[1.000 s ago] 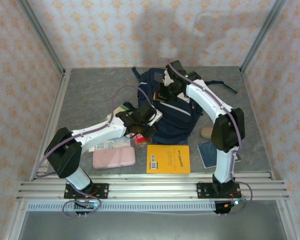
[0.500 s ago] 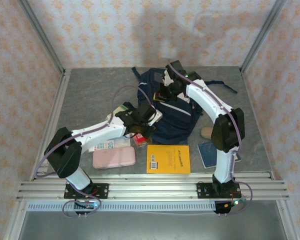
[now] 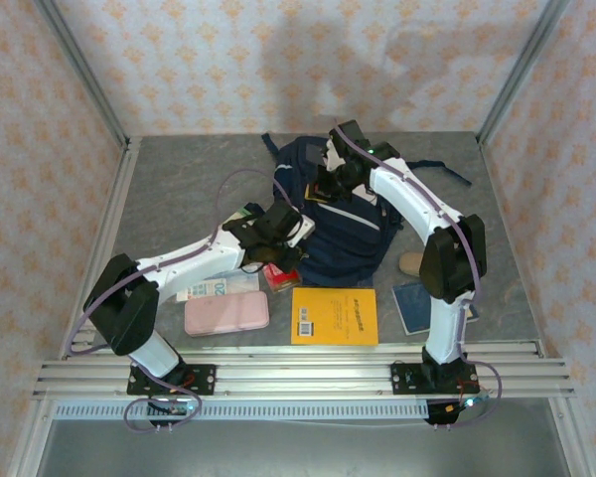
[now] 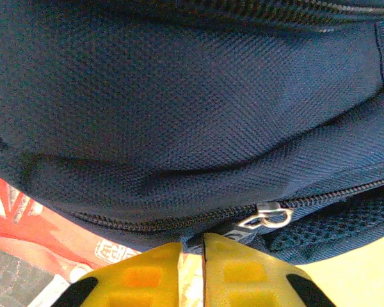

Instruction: Pack books, pencil case, and school supplies into a backpack

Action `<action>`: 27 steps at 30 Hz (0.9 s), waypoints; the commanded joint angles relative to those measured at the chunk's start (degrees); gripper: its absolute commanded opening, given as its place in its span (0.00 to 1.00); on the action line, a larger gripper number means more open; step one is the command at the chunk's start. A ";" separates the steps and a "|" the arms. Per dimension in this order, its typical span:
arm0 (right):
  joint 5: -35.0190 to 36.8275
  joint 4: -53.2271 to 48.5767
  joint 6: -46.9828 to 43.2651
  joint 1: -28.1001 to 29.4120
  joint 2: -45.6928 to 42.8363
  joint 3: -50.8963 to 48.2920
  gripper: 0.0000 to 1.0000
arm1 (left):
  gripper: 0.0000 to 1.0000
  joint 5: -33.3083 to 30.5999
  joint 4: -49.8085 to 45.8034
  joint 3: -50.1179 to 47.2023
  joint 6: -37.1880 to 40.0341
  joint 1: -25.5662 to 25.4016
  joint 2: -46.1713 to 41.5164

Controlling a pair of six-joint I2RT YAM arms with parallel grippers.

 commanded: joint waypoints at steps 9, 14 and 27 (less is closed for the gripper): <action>-2.64 -0.02 -0.82 0.64 -2.54 1.21 0.00 | 0.32 4.79 1.44 -0.30 -0.92 0.11 0.89; -2.88 0.06 -0.84 0.64 -2.36 1.20 0.00 | 0.33 6.74 1.86 -0.98 -0.54 0.15 0.25; -2.90 0.00 -0.86 0.64 -2.85 1.05 0.00 | 0.17 13.07 6.28 -3.99 -4.94 0.82 -4.85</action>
